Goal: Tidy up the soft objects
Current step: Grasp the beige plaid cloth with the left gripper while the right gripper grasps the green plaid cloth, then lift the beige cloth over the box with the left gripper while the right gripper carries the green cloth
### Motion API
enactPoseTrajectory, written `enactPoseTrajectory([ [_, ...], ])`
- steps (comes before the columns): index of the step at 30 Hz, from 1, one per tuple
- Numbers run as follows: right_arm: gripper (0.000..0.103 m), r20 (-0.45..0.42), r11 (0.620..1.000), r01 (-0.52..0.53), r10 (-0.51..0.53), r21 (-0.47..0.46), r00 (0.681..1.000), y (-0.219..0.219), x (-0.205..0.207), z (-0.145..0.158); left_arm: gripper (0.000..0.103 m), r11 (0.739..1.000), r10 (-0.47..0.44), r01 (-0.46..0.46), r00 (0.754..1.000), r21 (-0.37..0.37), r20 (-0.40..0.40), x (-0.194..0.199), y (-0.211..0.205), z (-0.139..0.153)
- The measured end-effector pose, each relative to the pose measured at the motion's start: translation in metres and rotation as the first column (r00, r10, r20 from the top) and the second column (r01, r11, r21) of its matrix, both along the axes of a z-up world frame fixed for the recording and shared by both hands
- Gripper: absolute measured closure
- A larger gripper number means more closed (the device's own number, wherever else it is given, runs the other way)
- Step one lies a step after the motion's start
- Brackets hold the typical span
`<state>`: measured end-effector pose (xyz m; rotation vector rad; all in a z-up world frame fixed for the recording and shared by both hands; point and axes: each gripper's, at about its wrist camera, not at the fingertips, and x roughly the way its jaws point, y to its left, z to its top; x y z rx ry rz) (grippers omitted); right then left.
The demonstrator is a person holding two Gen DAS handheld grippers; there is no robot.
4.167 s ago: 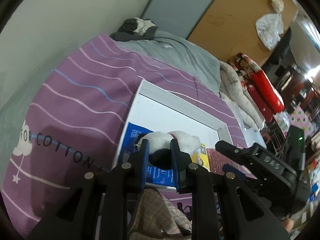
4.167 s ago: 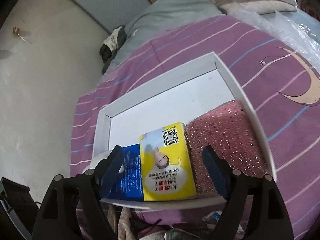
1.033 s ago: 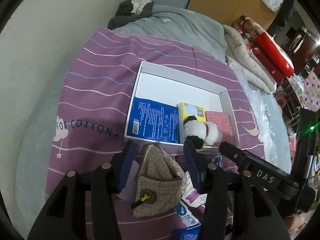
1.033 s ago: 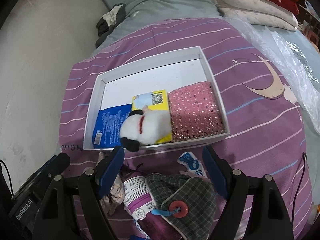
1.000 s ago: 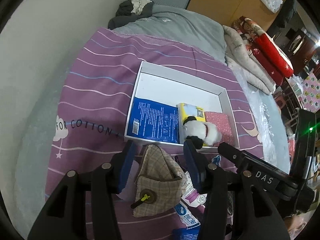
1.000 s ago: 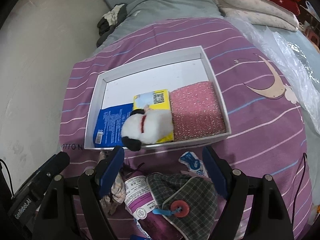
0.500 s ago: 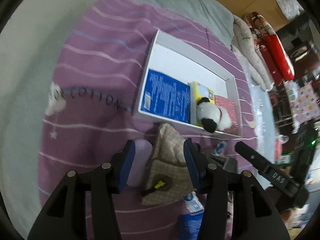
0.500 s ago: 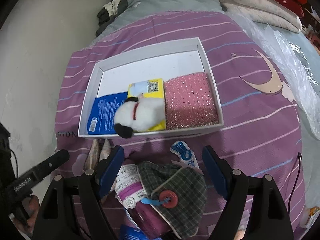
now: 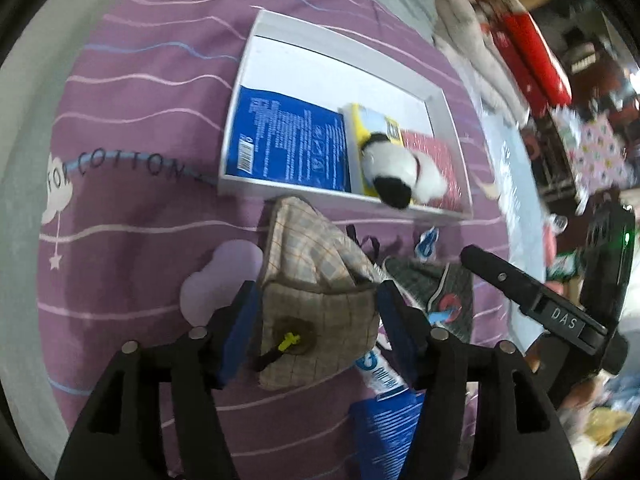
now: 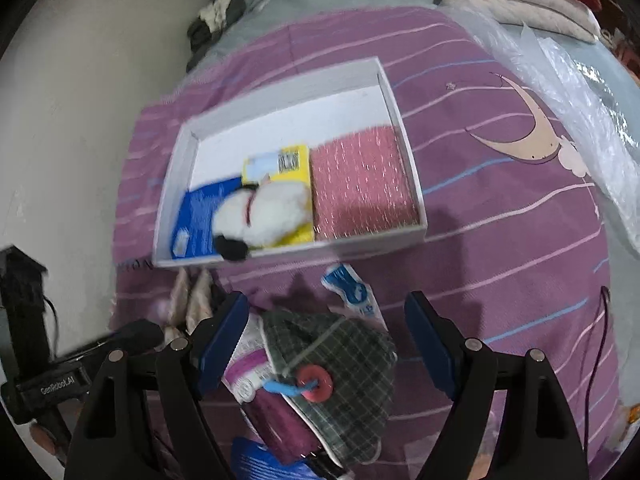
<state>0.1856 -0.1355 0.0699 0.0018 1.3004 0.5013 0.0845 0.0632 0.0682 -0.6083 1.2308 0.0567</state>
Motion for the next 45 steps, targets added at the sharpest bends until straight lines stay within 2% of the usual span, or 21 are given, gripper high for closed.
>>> enactPoseTrajectory([
  [5, 0.022, -0.072, 0.992, -0.072, 0.064, -0.108, 0.995, 0.006, -0.003, -0.02, 0.039, 0.994, -0.095, 0.096, 0.995, 0.058, -0.016, 0.003, -0.016, -0.002],
  [8, 0.022, -0.115, 0.991, -0.078, 0.066, -0.105, 0.991, 0.005, 0.001, -0.029, 0.039, 0.983, -0.158, 0.162, 0.986, 0.085, -0.049, 0.009, -0.028, -0.011],
  [10, 0.022, -0.144, 0.991, -0.085, 0.07, -0.104, 0.987, 0.006, 0.003, -0.036, 0.038, 0.981, -0.15, 0.158, 0.986, 0.111, -0.078, 0.014, -0.03, -0.018],
  [14, 0.022, -0.202, 0.99, -0.121, 0.103, -0.079, 0.974, 0.014, 0.004, -0.052, 0.037, 0.99, -0.125, 0.129, 0.989, 0.055, -0.073, 0.017, -0.02, -0.024],
  [17, 0.025, -0.204, 0.991, -0.114, 0.097, -0.075, 0.974, 0.018, 0.004, -0.056, 0.042, 0.992, -0.12, 0.121, 0.992, 0.031, -0.043, 0.013, -0.013, -0.024],
  [19, 0.027, -0.184, 0.99, -0.124, 0.109, -0.072, 0.977, 0.018, 0.003, -0.052, 0.053, 0.991, -0.123, 0.123, 0.992, 0.043, -0.02, 0.006, -0.011, -0.018],
  [21, 0.03, -0.169, 0.991, -0.123, 0.113, -0.047, 0.979, 0.015, 0.005, -0.047, 0.058, 0.991, -0.12, 0.12, 0.993, 0.059, -0.005, 0.004, -0.012, -0.014],
  [22, 0.031, -0.16, 0.992, -0.121, 0.114, -0.032, 0.981, 0.013, 0.005, -0.044, 0.066, 0.99, -0.12, 0.119, 0.993, 0.069, 0.002, 0.003, -0.014, -0.011],
  [26, 0.031, -0.122, 0.993, -0.112, 0.114, 0.03, 0.986, 0.006, 0.004, -0.026, 0.082, 0.991, -0.114, 0.11, 0.993, 0.071, 0.043, -0.001, -0.013, -0.002],
  [27, 0.033, -0.113, 0.993, -0.108, 0.113, 0.049, 0.987, 0.005, 0.004, -0.022, 0.083, 0.992, -0.109, 0.105, 0.993, 0.072, 0.049, -0.001, -0.013, 0.0],
  [28, 0.04, -0.101, 0.992, -0.105, 0.111, 0.068, 0.989, 0.002, 0.004, -0.018, 0.084, 0.993, -0.099, 0.094, 0.993, 0.074, 0.057, -0.003, -0.012, 0.003],
  [29, 0.052, -0.089, 0.991, -0.101, 0.108, 0.084, 0.99, -0.002, 0.005, -0.013, 0.084, 0.994, -0.088, 0.083, 0.994, 0.076, 0.067, -0.005, -0.01, 0.006],
  [36, 0.058, -0.059, 0.981, -0.083, 0.094, 0.176, 0.994, -0.006, 0.004, 0.001, 0.085, 0.996, -0.025, 0.011, 0.984, 0.084, 0.176, -0.019, -0.002, 0.033],
  [41, 0.059, -0.077, 0.97, -0.064, 0.084, 0.233, 0.993, -0.008, 0.008, -0.001, 0.086, 0.997, 0.026, -0.045, 0.956, 0.057, 0.291, -0.028, 0.004, 0.054],
  [45, 0.06, -0.058, 0.944, -0.018, 0.04, 0.329, 0.998, -0.016, 0.012, 0.009, 0.086, 0.998, 0.066, -0.065, 0.922, -0.015, 0.382, -0.03, 0.012, 0.06],
])
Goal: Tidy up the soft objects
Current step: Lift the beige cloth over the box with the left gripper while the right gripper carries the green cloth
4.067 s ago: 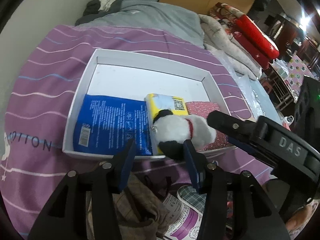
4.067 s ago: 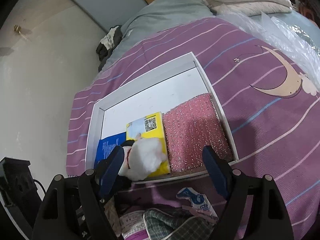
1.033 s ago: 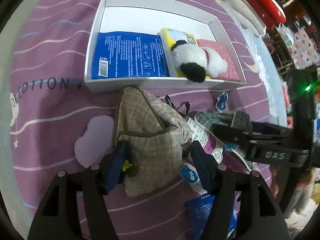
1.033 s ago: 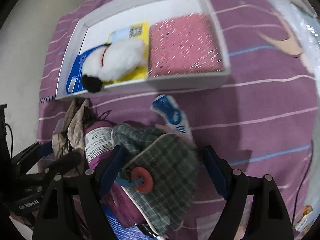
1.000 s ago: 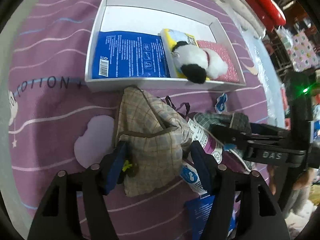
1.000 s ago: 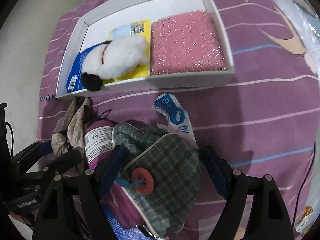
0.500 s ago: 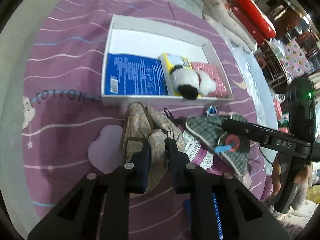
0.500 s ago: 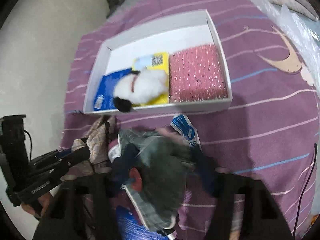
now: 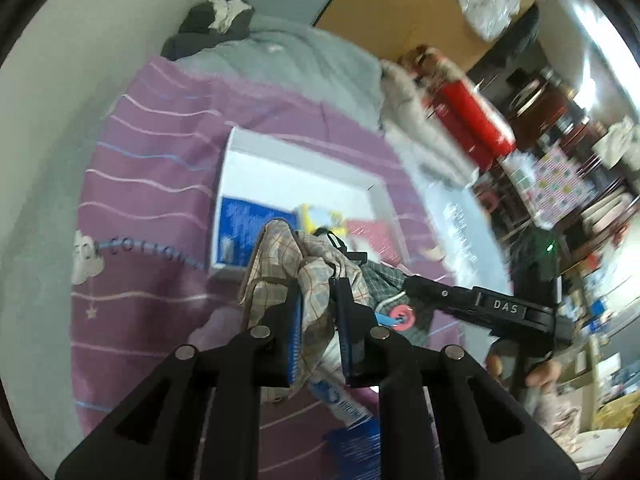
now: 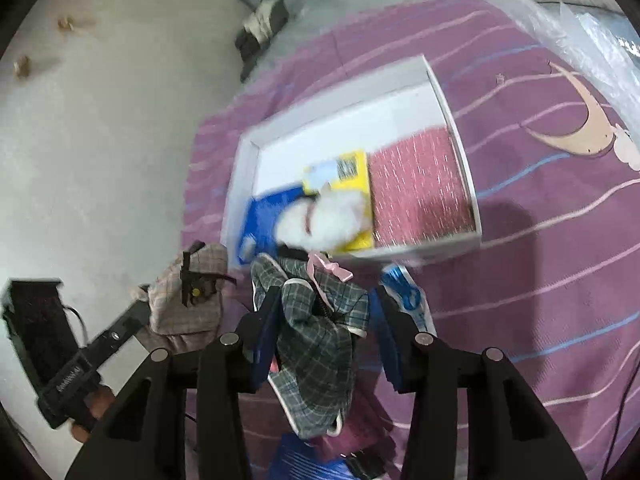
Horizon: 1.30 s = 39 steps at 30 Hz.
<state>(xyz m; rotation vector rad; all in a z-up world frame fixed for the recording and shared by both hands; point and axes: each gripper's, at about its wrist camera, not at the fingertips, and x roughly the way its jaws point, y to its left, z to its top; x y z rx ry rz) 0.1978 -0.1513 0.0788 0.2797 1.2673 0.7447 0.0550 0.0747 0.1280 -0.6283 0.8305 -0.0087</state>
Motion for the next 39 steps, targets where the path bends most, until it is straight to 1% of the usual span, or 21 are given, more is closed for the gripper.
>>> enactPoseTrajectory([
  [2, 0.06, -0.003, 0.997, 0.034, -0.034, 0.063, 0.999, -0.006, 0.003, 0.005, 0.086, 0.999, 0.004, -0.001, 0.999, -0.053, 0.052, 0.002, 0.005, -0.001],
  [4, 0.06, -0.011, 0.993, 0.059, -0.058, 0.107, 0.998, -0.009, 0.005, 0.006, 0.086, 0.996, 0.028, -0.02, 0.995, -0.085, 0.091, 0.004, 0.009, -0.002],
  [8, 0.06, -0.037, 0.984, 0.1, -0.096, 0.15, 0.995, -0.009, 0.009, 0.004, 0.086, 0.992, 0.081, -0.065, 0.986, -0.108, 0.148, 0.01, 0.018, -0.002],
  [12, 0.06, -0.063, 0.969, 0.153, -0.143, 0.193, 0.988, -0.006, 0.009, 0.001, 0.086, 0.985, 0.094, -0.063, 0.976, -0.158, 0.194, 0.023, 0.024, -0.006],
  [14, 0.06, -0.073, 0.958, 0.177, -0.165, 0.225, 0.984, -0.007, 0.009, 0.0, 0.086, 0.982, 0.091, -0.054, 0.975, -0.179, 0.205, 0.032, 0.026, -0.01],
  [16, 0.06, -0.081, 0.951, 0.188, -0.173, 0.245, 0.982, -0.007, 0.008, -0.001, 0.086, 0.981, 0.106, -0.071, 0.975, -0.18, 0.194, 0.043, 0.028, -0.014],
  [18, 0.06, -0.084, 0.948, 0.196, -0.181, 0.252, 0.98, -0.008, 0.009, 0.0, 0.086, 0.978, 0.126, -0.092, 0.974, -0.185, 0.186, 0.053, 0.033, -0.019],
  [21, 0.06, -0.078, 0.943, 0.211, -0.198, 0.256, 0.977, -0.012, 0.011, 0.001, 0.086, 0.969, 0.149, -0.108, 0.973, -0.22, 0.178, 0.066, 0.041, -0.027],
  [22, 0.06, -0.077, 0.942, 0.217, -0.203, 0.256, 0.976, -0.013, 0.011, 0.0, 0.086, 0.969, 0.156, -0.117, 0.973, -0.219, 0.17, 0.067, 0.042, -0.029],
  [23, 0.06, -0.077, 0.94, 0.223, -0.21, 0.257, 0.975, -0.015, 0.012, 0.001, 0.086, 0.969, 0.171, -0.14, 0.974, -0.202, 0.149, 0.072, 0.043, -0.032],
  [26, 0.06, -0.074, 0.938, 0.234, -0.223, 0.256, 0.972, -0.019, 0.012, 0.002, 0.086, 0.975, 0.195, -0.181, 0.975, -0.131, 0.107, 0.077, 0.04, -0.038],
  [28, 0.06, -0.072, 0.938, 0.236, -0.225, 0.254, 0.972, -0.019, 0.012, 0.002, 0.086, 0.979, 0.194, -0.186, 0.977, -0.087, 0.089, 0.079, 0.035, -0.043],
  [30, 0.06, -0.068, 0.939, 0.234, -0.224, 0.253, 0.972, -0.019, 0.012, 0.002, 0.086, 0.979, 0.197, -0.191, 0.977, -0.07, 0.077, 0.081, 0.034, -0.048],
  [32, 0.06, -0.07, 0.939, 0.234, -0.224, 0.251, 0.972, -0.018, 0.012, 0.001, 0.086, 0.977, 0.215, -0.213, 0.975, -0.032, 0.054, 0.081, 0.034, -0.052],
  [35, 0.06, -0.066, 0.939, 0.239, -0.229, 0.248, 0.971, -0.018, 0.011, 0.002, 0.086, 0.965, 0.259, -0.259, 0.966, 0.034, 0.01, 0.08, 0.036, -0.056],
  [36, 0.06, -0.065, 0.939, 0.24, -0.231, 0.247, 0.971, -0.018, 0.011, 0.002, 0.085, 0.962, 0.269, -0.269, 0.963, 0.045, 0.003, 0.079, 0.037, -0.058],
  [39, 0.06, -0.065, 0.938, 0.24, -0.232, 0.251, 0.971, -0.016, 0.009, 0.003, 0.085, 0.962, 0.272, -0.272, 0.962, 0.041, -0.002, 0.076, 0.039, -0.06],
])
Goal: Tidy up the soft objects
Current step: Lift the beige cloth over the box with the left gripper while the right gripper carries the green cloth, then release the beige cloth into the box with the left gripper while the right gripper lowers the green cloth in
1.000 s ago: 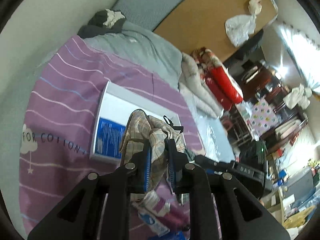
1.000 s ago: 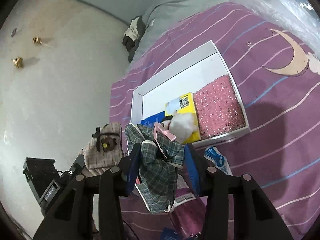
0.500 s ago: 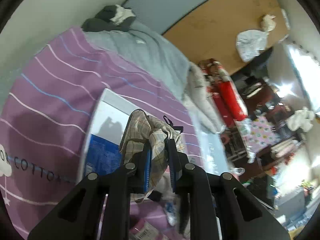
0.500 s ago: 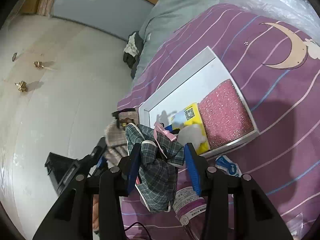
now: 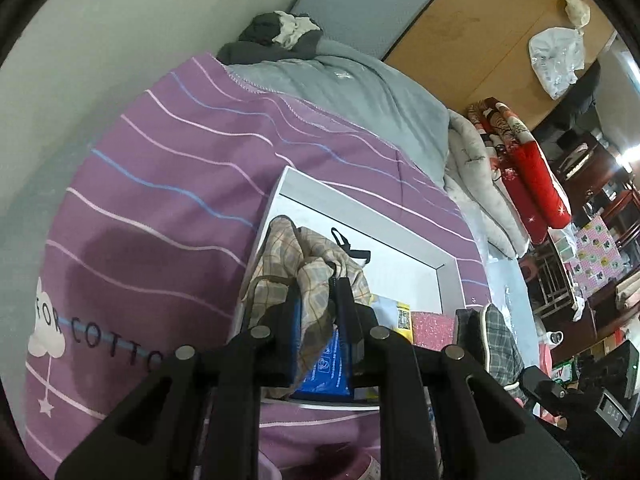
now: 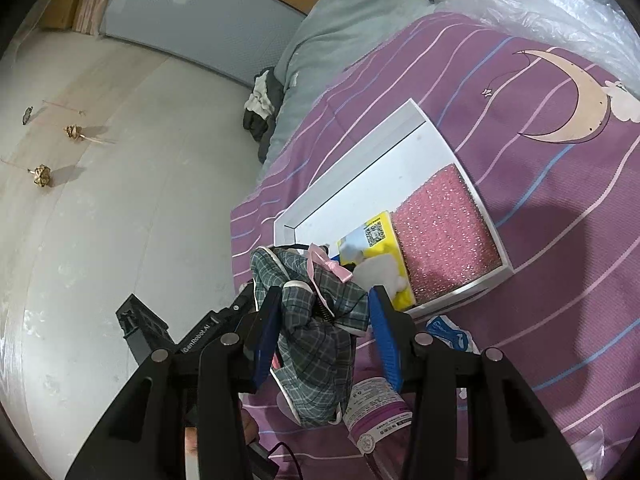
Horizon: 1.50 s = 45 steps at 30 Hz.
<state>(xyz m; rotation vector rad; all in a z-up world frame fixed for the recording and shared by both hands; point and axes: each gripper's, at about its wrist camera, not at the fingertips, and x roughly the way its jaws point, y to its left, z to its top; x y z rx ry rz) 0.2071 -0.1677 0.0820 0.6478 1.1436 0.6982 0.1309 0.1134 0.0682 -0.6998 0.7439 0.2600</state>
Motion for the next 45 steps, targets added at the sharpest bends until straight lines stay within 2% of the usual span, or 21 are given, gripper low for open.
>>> enactPoseTrajectory([
  [4, 0.06, 0.016, 1.0, 0.003, -0.003, -0.025, 1.0, 0.006, -0.003, 0.001, 0.084, 0.999, -0.006, 0.007, 1.0, 0.041, -0.029, -0.002, -0.006, 0.001],
  [8, 0.06, 0.02, 0.998, 0.017, -0.016, -0.056, 1.0, 0.014, -0.004, 0.001, 0.082, 0.989, -0.021, 0.031, 0.997, 0.144, -0.075, 0.0, -0.019, 0.007],
  [10, 0.06, 0.017, 0.998, 0.016, -0.015, -0.062, 1.0, 0.018, -0.005, 0.001, 0.08, 0.985, -0.025, 0.039, 0.996, 0.169, -0.084, 0.0, -0.023, 0.008],
  [14, 0.06, 0.023, 0.995, 0.032, -0.03, -0.091, 0.999, 0.024, -0.007, 0.004, 0.08, 0.989, -0.035, 0.049, 0.994, 0.137, -0.105, 0.001, -0.021, 0.003],
  [19, 0.06, 0.04, 0.984, 0.062, -0.056, -0.165, 0.998, 0.042, -0.003, 0.014, 0.075, 0.992, -0.008, 0.02, 0.996, 0.127, -0.091, -0.002, -0.015, 0.001],
  [23, 0.06, 0.071, 0.966, 0.086, -0.071, -0.242, 0.995, 0.064, 0.0, 0.027, 0.075, 0.997, -0.005, 0.011, 0.998, 0.083, -0.063, -0.006, -0.008, -0.003],
  [29, 0.06, 0.122, 0.932, 0.096, -0.056, -0.35, 0.991, 0.106, 0.004, 0.042, 0.075, 0.992, 0.079, -0.069, 0.992, 0.107, -0.096, -0.015, 0.01, -0.006],
  [33, 0.06, 0.16, 0.879, 0.122, -0.053, -0.46, 0.986, 0.135, 0.006, 0.042, 0.075, 0.997, 0.077, -0.076, 0.996, 0.009, -0.055, -0.022, 0.023, -0.011],
  [38, 0.06, 0.228, 0.77, 0.181, -0.048, -0.612, 0.973, 0.17, 0.002, 0.034, 0.075, 0.999, 0.051, -0.051, 0.998, 0.003, -0.04, -0.025, 0.023, -0.009],
  [40, 0.06, 0.248, 0.731, 0.2, -0.044, -0.652, 0.968, 0.181, 0.0, 0.031, 0.075, 1.0, 0.029, -0.029, 0.999, -0.001, -0.041, -0.024, 0.023, -0.01],
  [44, 0.06, 0.308, 0.625, 0.258, -0.03, -0.737, 0.951, 0.2, -0.005, 0.02, 0.075, 1.0, -0.028, 0.027, 0.999, -0.015, -0.036, -0.026, 0.024, -0.01],
  [45, 0.06, 0.315, 0.613, 0.264, -0.026, -0.744, 0.949, 0.204, -0.007, 0.017, 0.075, 0.999, -0.041, 0.04, 0.999, -0.023, -0.028, -0.026, 0.025, -0.01],
])
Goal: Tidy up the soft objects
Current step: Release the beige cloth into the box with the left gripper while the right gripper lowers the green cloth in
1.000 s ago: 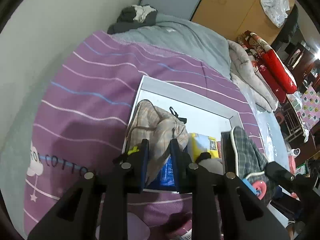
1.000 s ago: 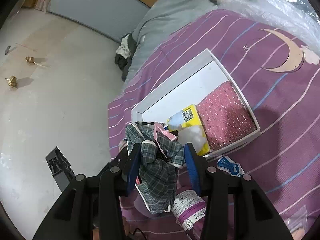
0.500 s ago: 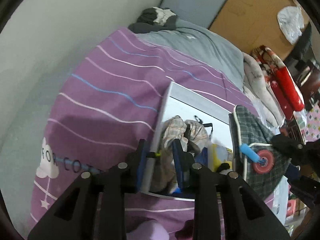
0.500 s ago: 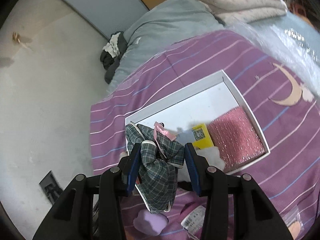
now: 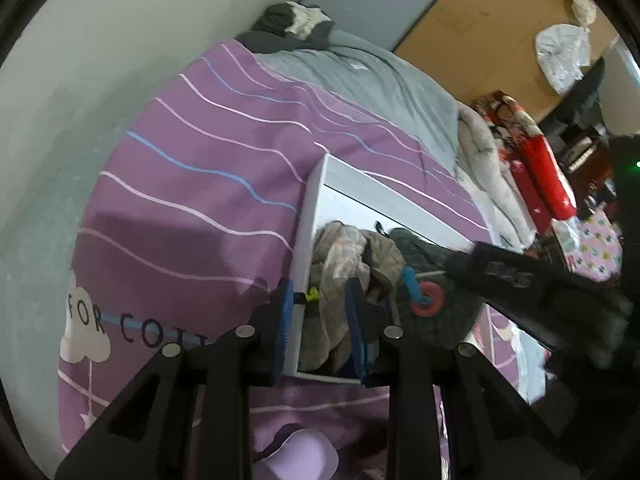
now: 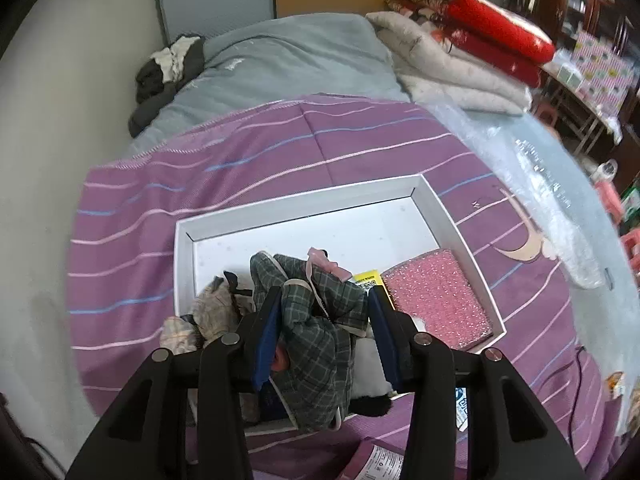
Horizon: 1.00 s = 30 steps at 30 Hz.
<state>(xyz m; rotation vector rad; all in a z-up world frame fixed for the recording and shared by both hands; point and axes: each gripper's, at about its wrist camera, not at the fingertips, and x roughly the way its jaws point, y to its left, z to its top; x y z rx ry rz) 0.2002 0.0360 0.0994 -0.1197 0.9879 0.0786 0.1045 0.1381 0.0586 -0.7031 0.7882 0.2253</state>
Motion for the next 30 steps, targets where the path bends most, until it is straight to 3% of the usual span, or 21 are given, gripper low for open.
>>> enactPoseTrajectory([
  [4, 0.06, 0.037, 0.998, -0.02, 0.022, -0.051, 0.999, 0.013, -0.005, -0.012, 0.075, 0.998, -0.039, 0.04, 0.999, -0.046, 0.026, -0.006, 0.007, 0.0],
  [8, 0.06, 0.039, 0.998, -0.029, 0.032, -0.059, 0.999, 0.022, -0.001, -0.024, 0.075, 0.999, -0.021, 0.021, 1.0, -0.024, -0.006, -0.013, 0.015, -0.002],
  [10, 0.06, 0.029, 0.998, -0.028, 0.03, -0.059, 0.999, 0.022, 0.0, -0.029, 0.075, 0.999, -0.022, 0.021, 1.0, -0.048, -0.014, -0.016, 0.022, -0.006],
  [12, 0.061, 0.008, 0.999, -0.026, 0.026, -0.03, 1.0, 0.017, 0.001, -0.029, 0.075, 0.996, -0.036, 0.034, 0.999, -0.077, -0.029, -0.017, 0.025, -0.011],
  [17, 0.061, -0.146, 0.985, -0.001, 0.026, 0.171, 0.989, 0.0, 0.013, -0.028, 0.075, 0.994, -0.052, 0.048, 0.998, -0.096, -0.038, -0.018, 0.027, -0.013],
  [21, 0.062, -0.178, 0.975, 0.03, 0.01, 0.222, 0.984, -0.006, 0.025, -0.031, 0.075, 0.994, -0.065, 0.061, 0.997, -0.092, -0.041, -0.018, 0.025, -0.012],
  [26, 0.062, -0.081, 0.974, 0.023, -0.005, 0.225, 0.997, -0.002, 0.021, -0.034, 0.075, 0.993, -0.073, 0.069, 0.996, -0.092, -0.047, -0.017, 0.025, -0.013],
  [30, 0.062, 0.011, 0.993, -0.034, 0.032, 0.117, 0.999, 0.013, 0.0, -0.038, 0.075, 0.993, -0.073, 0.068, 0.996, -0.095, -0.05, -0.018, 0.026, -0.013],
])
